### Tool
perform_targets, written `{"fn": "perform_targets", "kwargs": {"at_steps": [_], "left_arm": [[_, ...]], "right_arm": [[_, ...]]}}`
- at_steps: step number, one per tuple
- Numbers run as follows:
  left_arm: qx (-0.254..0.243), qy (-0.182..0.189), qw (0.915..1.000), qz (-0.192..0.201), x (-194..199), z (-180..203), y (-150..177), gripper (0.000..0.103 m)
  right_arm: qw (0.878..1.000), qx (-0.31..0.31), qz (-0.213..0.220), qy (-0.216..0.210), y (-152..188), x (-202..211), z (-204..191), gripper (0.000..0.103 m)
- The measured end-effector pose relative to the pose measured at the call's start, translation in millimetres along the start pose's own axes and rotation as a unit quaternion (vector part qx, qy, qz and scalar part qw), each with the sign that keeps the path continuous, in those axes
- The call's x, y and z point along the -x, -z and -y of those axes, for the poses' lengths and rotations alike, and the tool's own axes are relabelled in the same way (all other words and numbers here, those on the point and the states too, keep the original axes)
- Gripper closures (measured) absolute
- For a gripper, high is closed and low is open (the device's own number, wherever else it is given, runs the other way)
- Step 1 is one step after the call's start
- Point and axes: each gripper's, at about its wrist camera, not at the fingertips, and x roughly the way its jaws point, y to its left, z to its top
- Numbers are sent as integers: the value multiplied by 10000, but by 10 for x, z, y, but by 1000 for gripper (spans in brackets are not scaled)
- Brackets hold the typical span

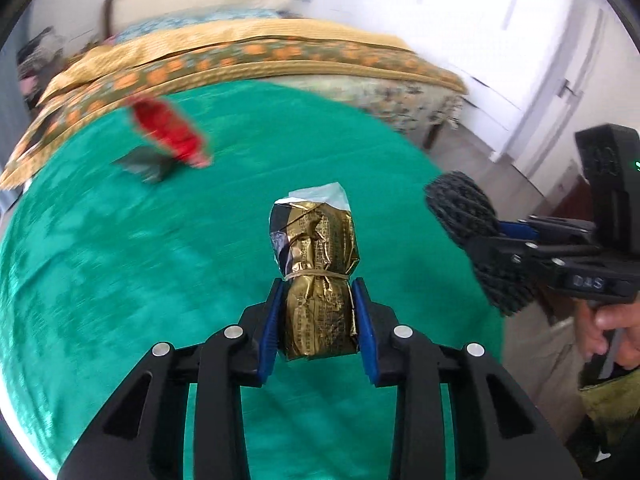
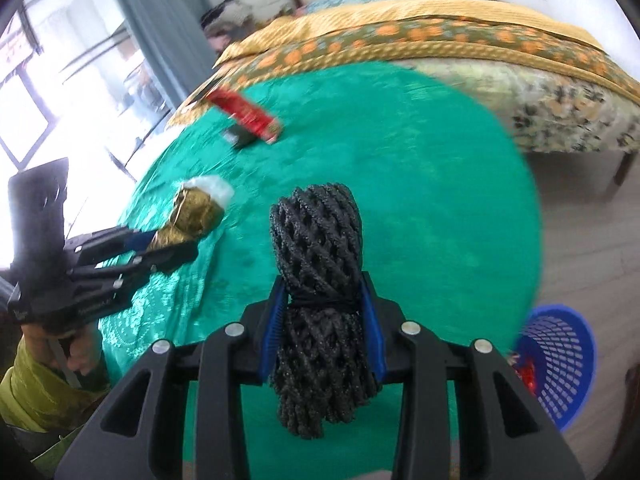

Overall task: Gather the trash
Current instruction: 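Carry the gold package and mesh sleeves to the blue wastebasket and release both, then swing both open tools back over the bed toward the remaining wrappers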

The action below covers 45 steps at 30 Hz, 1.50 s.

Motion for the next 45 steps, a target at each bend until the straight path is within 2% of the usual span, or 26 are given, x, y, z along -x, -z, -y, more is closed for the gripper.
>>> {"fn": "perform_targets", "kwargs": {"at_steps": [5,8,14,19,23,29,30,31,32,36,40,43,45], "left_arm": [[-413,498,9978,-119,-234,732,-197,70],[-575,762,9951,-252,-413,1134,-260,70],[-969,1213,9864,-540,-887,2015,-328,70],[-1111,1264,9822,-836,-1427,2488,-350,69],[-1077,1296,9793,-1118,-1912,2766,-341,69],[-1138,1253,9775,-1262,-2393,3064,-283,64],[-1140,1217,9781,-1248,-2444,3089,-271,57],[-1127,1155,9792,-1225,-2514,3107,-266,47],[-1113,1136,9795,-1240,-2571,3110,-275,43],[-1050,961,9823,-1214,-2646,3098,-307,24],[-999,906,9867,-907,-2342,3020,-380,12],[-1068,891,9886,-582,-1929,2903,-384,8],[-1190,723,9896,-353,-1623,2745,-330,6]], "right_arm": [[9965,-529,300,580,201,348,718,68],[9900,-859,373,1053,360,479,1222,68],[9742,-1559,435,1575,717,708,2100,68],[9633,-2039,487,1679,968,816,2647,68],[9592,-2236,509,1654,1110,874,2877,68],[9553,-2471,520,1541,1169,869,3086,66],[9554,-2492,489,1510,1169,855,3109,63],[9551,-2515,479,1490,1166,837,3131,51],[9539,-2556,487,1493,1158,826,3155,46],[9474,-2737,593,1547,1167,867,3241,38],[9407,-2781,685,1820,1173,943,3247,16],[9353,-2694,726,2176,1150,953,3198,6],[9306,-2669,695,2408,1160,944,3169,5]]}}
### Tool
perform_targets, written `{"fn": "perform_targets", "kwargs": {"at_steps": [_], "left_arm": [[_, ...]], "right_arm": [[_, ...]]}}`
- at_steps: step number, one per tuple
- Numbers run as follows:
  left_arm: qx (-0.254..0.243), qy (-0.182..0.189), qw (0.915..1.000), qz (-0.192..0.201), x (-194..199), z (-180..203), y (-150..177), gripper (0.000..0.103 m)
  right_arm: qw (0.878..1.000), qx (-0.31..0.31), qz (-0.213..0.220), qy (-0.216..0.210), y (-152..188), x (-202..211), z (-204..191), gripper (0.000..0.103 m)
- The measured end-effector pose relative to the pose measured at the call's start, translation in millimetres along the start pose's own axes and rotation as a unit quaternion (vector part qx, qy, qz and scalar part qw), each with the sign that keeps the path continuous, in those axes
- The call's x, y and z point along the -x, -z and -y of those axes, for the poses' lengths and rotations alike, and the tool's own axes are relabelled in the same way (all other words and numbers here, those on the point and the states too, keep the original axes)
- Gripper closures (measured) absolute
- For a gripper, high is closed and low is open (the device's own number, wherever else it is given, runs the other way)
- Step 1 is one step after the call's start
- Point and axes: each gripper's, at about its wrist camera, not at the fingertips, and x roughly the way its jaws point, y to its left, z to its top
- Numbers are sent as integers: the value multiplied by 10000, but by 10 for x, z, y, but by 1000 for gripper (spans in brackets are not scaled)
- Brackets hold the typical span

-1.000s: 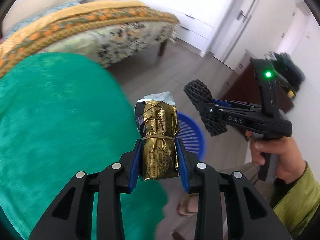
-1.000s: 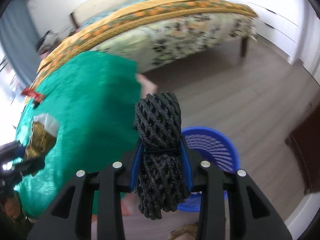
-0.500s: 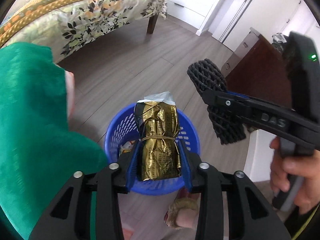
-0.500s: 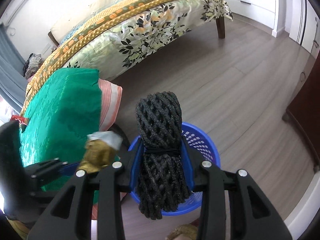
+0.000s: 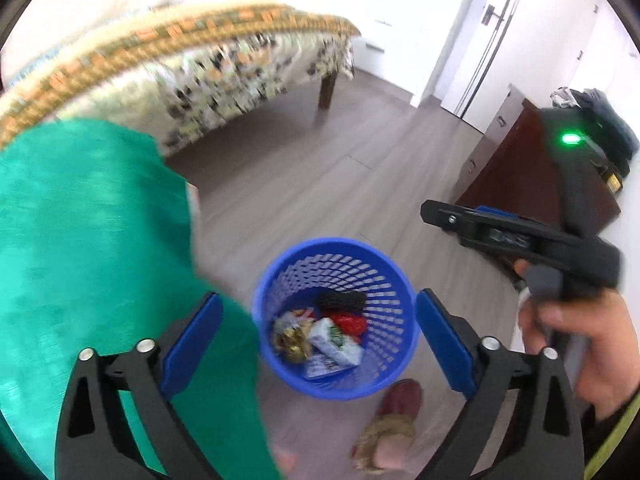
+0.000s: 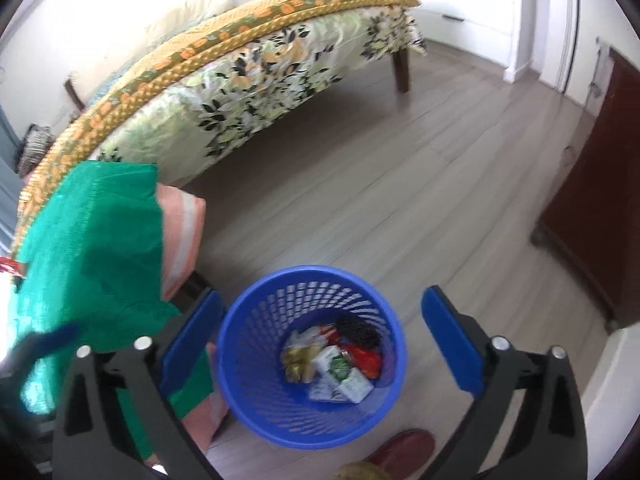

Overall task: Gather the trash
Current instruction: 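Swing both open tools back over the bed toward the remaining wrappers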

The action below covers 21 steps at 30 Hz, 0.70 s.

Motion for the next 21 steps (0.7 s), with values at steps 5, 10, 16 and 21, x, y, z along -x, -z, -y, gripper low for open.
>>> {"fn": "perform_targets", "kwargs": {"at_steps": [5,10,16,21], "left_arm": [[-33,-713,9974,118,578,-444,358,5],[472,-1440,9880,297,1141,-1170,745,5],[1156,-2018,9721,313,1540,-2013,1148,6],[1802,-2409,9530,348,1855,-2669,1488,6]], "right_arm": [[9994,270,103,164,96,62,-203,5],[9931,1056,484,172,287,242,-827,5],[9782,1811,494,-891,716,465,-2019,5],[9474,2833,190,-1476,1033,481,-3090,5]]}}
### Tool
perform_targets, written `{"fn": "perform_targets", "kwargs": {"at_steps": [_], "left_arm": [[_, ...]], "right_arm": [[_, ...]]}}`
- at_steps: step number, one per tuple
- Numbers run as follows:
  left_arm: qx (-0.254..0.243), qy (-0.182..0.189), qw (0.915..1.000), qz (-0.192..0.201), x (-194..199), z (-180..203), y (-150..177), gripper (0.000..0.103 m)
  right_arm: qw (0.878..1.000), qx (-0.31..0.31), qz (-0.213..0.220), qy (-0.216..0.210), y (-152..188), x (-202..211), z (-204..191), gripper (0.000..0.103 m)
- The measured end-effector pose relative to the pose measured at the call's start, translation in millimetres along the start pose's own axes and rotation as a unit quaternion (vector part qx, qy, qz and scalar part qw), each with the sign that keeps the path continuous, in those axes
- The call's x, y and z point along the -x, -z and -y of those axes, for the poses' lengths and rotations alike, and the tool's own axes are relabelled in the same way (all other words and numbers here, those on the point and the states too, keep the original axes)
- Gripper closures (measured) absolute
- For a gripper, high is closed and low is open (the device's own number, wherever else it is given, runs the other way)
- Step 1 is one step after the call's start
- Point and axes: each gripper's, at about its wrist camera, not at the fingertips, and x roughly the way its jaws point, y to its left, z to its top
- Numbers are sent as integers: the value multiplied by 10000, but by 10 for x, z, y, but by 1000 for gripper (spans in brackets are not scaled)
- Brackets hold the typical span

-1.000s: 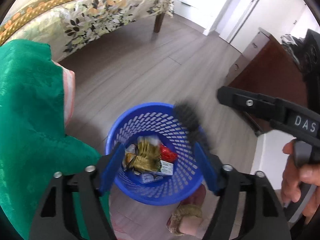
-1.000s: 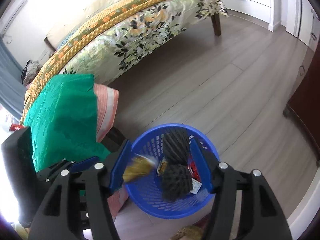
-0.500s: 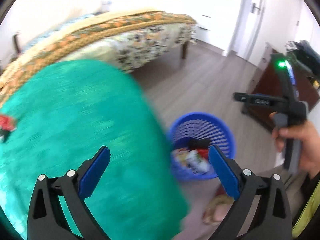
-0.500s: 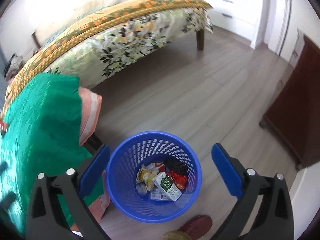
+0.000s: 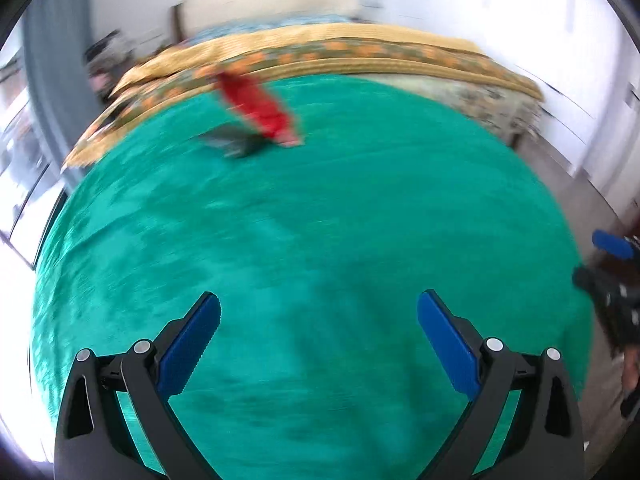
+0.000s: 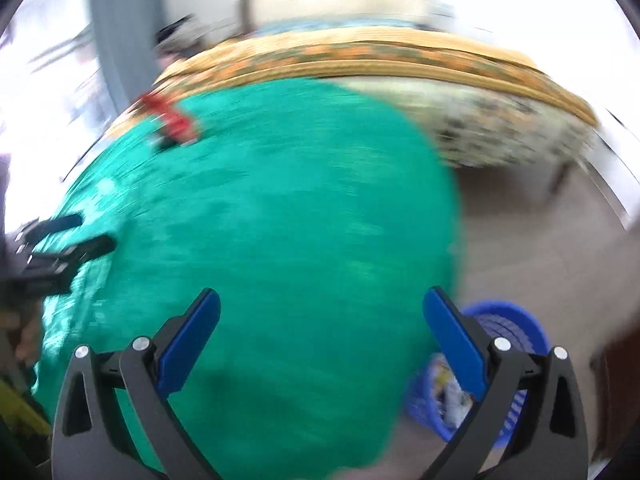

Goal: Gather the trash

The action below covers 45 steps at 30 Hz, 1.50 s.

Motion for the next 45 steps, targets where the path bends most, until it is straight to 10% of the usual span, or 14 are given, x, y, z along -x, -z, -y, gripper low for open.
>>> {"fn": "perform_targets", "kwargs": {"at_steps": [12,36,42,45], "left_arm": [[358,-149,9987,-321,-100,-699,-50,6],[1116,-821,9895,-416,-1587,-867,-1550,6],[546,-522,9969,-232,-1285,-743,-1316,60],[342,-139,9989,-282,-1112,-773,-1151,65]], "right_arm": [[9965,708,-423,-145,-331,-791,-821,5],[9966,692,-411,-170,-320,-785,-851,5],[9966,691,-411,-172,-321,-786,-843,5],[9966,691,-412,-173,-321,-786,-843,5]]}}
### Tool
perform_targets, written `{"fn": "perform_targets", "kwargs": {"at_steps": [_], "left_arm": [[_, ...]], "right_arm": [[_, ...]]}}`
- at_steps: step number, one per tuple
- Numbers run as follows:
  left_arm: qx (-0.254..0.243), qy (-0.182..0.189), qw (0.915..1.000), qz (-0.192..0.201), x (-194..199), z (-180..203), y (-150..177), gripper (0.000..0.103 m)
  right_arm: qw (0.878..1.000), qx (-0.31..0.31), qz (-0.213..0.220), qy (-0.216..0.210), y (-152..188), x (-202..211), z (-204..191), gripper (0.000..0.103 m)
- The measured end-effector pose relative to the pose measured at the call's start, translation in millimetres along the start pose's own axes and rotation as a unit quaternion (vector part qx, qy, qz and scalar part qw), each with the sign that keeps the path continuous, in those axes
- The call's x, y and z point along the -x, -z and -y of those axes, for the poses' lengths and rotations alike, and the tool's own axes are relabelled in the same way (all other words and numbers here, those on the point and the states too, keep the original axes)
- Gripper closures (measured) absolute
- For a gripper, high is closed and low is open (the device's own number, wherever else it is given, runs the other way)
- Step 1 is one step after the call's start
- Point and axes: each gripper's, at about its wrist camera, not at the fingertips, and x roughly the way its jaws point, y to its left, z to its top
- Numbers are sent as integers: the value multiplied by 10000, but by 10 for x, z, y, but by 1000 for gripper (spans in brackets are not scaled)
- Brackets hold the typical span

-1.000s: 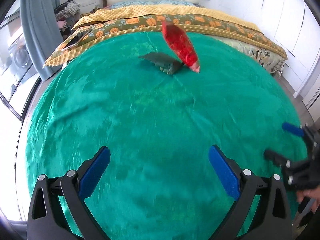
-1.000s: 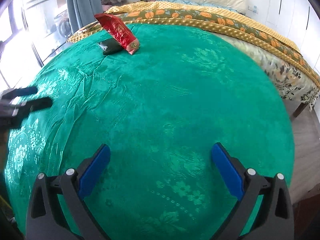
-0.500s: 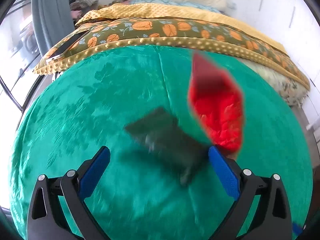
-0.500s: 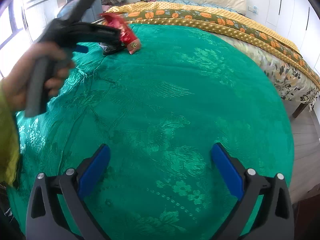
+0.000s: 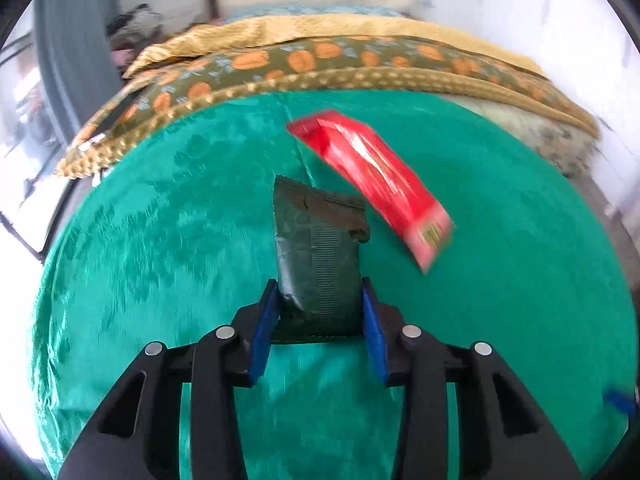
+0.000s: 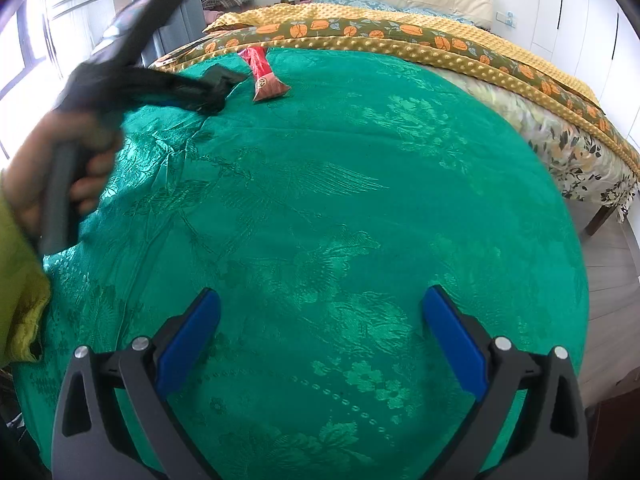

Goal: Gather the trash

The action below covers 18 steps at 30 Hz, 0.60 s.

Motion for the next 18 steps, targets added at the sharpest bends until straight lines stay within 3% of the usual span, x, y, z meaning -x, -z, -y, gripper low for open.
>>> {"fn": "perform_targets", "kwargs": {"at_steps": [8,9,12,13,18], "left_arm": [[-631,806,9944,-260,605,-229,818,63],[-648,835,9941,-236,655,-242,891,58],[-632,792,9948,-131,696,-243,994,25],[-611,695,9957,-88,688,-242,1012,19],[-733,343,9967,-36,638,-174,1046,9]], "right_arm": [[10000,0,-1,-1,3,4,-3,5],[10000,1,-1,0,3,5,-3,5],[10000,-8,-2,-1,9,9,0,5],[10000,-14,-4,-5,9,8,-3,5],[9998,135,-145,-83,-33,-10,-3,5]]}}
